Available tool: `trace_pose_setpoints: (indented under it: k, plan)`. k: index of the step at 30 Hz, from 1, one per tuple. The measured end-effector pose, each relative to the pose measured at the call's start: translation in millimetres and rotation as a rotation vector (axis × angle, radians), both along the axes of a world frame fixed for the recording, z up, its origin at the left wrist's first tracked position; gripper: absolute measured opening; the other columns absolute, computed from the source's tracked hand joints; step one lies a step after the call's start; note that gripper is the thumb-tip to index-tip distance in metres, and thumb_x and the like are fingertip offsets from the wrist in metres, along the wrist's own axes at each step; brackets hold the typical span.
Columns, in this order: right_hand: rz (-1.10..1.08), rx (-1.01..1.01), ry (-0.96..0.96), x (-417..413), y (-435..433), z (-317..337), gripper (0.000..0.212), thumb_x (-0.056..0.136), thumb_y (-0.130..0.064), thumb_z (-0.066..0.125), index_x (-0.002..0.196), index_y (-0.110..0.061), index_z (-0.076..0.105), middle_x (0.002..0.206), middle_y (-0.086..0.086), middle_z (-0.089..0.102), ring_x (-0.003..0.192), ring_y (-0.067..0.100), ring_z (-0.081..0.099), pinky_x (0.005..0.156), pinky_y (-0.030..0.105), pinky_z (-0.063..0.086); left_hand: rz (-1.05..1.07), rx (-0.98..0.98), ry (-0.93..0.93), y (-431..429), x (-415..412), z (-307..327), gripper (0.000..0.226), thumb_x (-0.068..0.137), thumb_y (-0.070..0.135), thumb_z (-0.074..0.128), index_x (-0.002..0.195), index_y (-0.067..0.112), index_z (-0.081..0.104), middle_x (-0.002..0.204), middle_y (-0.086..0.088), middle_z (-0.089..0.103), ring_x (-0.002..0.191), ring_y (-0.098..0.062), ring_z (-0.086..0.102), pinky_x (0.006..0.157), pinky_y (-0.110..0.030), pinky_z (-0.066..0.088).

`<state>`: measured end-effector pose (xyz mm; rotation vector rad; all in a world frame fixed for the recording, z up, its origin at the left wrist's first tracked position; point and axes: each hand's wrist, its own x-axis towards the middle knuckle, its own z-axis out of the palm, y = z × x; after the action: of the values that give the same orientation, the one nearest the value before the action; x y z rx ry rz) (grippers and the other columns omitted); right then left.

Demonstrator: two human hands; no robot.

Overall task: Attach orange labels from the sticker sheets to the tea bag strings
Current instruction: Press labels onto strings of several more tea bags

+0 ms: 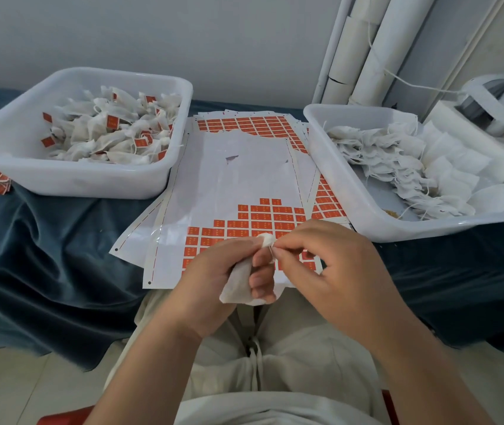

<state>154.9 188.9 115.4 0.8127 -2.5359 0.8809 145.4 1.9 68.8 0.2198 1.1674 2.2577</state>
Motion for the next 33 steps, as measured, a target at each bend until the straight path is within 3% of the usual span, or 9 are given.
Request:
trace_pose_setpoints:
  k: [3,9,12,15,19,21,25,29,33]
  plan:
    - [0.018,0.125,0.144,0,3,-2,0.017,0.1,-0.023,0.065,0.097,-0.015,0.08,0.086,-0.006,0.071,0.081,0.012,0.064,0.075,0.031,0.052,0.051,-0.094,0.017,1,-5,-5,0.032,0.084,0.048,0.061,0.062,0.026,0.063,0.056,0.004,0.049,0.052,-0.014,0.051,0.068,-0.029,0.055]
    - [-0.054,0.173,0.211,0,1,-4,0.022,0.099,-0.027,0.06,0.089,-0.017,0.077,0.083,-0.008,0.07,0.079,0.008,0.063,0.071,0.024,0.051,0.034,-0.116,0.069,-4,-5,-7,0.033,0.09,0.048,0.061,0.067,0.024,0.063,0.059,0.003,0.051,0.057,-0.015,0.052,0.072,-0.03,0.057]
    - [-0.024,-0.071,-0.136,-2,2,-4,0.02,0.093,-0.034,0.059,0.085,-0.027,0.076,0.081,-0.015,0.069,0.078,0.006,0.064,0.068,0.013,0.047,0.015,-0.067,0.07,-4,-1,0,0.032,0.088,0.045,0.06,0.066,0.023,0.063,0.058,0.003,0.05,0.056,-0.014,0.051,0.071,-0.029,0.056]
    - [0.098,-0.424,-0.637,-8,5,-5,0.018,0.093,-0.027,0.062,0.086,-0.03,0.079,0.079,-0.008,0.071,0.074,0.006,0.064,0.069,0.019,0.051,-0.042,0.028,0.062,-4,3,6,0.031,0.095,0.039,0.054,0.071,0.021,0.062,0.06,0.004,0.051,0.057,-0.013,0.05,0.071,-0.028,0.054]
    - [0.204,-0.855,-1.044,-13,-3,-14,0.023,0.089,-0.018,0.057,0.092,-0.004,0.074,0.082,0.014,0.058,0.073,0.015,0.055,0.067,0.028,0.046,-0.112,0.147,-0.006,-2,6,8,0.032,0.103,0.03,0.048,0.076,0.019,0.061,0.06,0.005,0.051,0.056,-0.011,0.051,0.072,-0.029,0.052]
    - [0.226,-0.827,-1.018,-13,-4,-15,0.023,0.09,-0.024,0.063,0.093,-0.004,0.073,0.085,0.015,0.06,0.074,0.014,0.056,0.069,0.028,0.047,-0.102,0.152,-0.006,-2,6,9,0.033,0.102,0.031,0.047,0.076,0.018,0.061,0.06,0.005,0.051,0.056,-0.011,0.051,0.072,-0.029,0.051]
    - [0.288,-0.618,-0.792,-7,-2,-3,0.016,0.098,-0.03,0.07,0.091,-0.021,0.08,0.091,-0.003,0.079,0.081,0.003,0.07,0.075,0.017,0.054,-0.036,0.086,0.056,-4,7,9,0.034,0.104,0.03,0.048,0.074,0.017,0.061,0.06,0.004,0.05,0.057,-0.012,0.05,0.072,-0.029,0.054]
    - [0.019,-0.278,-0.491,-8,7,1,0.014,0.095,-0.039,0.07,0.091,-0.029,0.079,0.088,-0.012,0.076,0.084,0.01,0.069,0.073,0.015,0.051,0.033,-0.042,0.14,-9,6,11,0.035,0.105,0.029,0.047,0.076,0.017,0.062,0.063,0.002,0.049,0.059,-0.014,0.051,0.072,-0.029,0.054]
    - [0.02,0.028,-0.323,-1,9,5,0.019,0.101,-0.039,0.062,0.085,-0.03,0.068,0.087,-0.016,0.066,0.082,0.008,0.062,0.069,0.012,0.044,0.12,-0.196,0.196,-8,5,11,0.038,0.104,0.031,0.048,0.074,0.016,0.067,0.062,0.0,0.053,0.059,-0.016,0.053,0.072,-0.029,0.056]
